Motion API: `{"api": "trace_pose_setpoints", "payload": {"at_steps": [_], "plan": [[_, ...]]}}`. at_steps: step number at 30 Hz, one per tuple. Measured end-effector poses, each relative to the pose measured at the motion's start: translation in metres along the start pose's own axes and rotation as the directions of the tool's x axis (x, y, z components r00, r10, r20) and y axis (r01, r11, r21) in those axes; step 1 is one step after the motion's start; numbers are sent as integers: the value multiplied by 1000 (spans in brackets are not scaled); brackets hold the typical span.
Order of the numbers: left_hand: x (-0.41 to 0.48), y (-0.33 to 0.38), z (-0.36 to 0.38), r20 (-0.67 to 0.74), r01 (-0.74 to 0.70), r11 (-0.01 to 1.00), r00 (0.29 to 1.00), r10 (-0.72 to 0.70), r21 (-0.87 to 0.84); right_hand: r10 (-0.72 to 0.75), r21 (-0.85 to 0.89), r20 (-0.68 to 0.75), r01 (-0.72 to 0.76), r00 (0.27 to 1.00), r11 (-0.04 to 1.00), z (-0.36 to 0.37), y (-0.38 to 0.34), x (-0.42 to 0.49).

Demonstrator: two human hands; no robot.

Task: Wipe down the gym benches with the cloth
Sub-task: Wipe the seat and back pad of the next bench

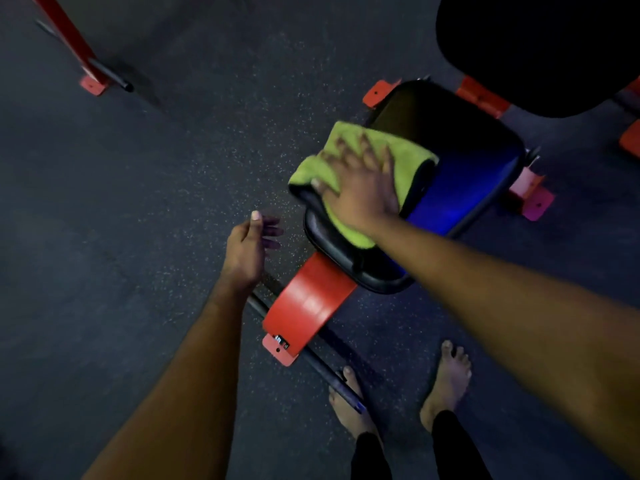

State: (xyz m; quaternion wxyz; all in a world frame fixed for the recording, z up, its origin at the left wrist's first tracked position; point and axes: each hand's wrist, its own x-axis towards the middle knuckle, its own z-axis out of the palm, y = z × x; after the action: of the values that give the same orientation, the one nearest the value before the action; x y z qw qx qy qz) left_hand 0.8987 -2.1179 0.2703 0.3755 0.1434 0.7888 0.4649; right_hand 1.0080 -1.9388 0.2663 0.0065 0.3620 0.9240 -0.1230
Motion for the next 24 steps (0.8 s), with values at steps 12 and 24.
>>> {"api": "trace_pose_setpoints", "payload": {"at_steps": [12,24], "plan": [[-18,28,40,64,-63,994,996,57,94,127,30,-49,-126,991,992,9,10,-145],[-7,27,66,-18,-165,940,984,178,300,883,888,33,-419,467,188,38,-32,-148]]}}
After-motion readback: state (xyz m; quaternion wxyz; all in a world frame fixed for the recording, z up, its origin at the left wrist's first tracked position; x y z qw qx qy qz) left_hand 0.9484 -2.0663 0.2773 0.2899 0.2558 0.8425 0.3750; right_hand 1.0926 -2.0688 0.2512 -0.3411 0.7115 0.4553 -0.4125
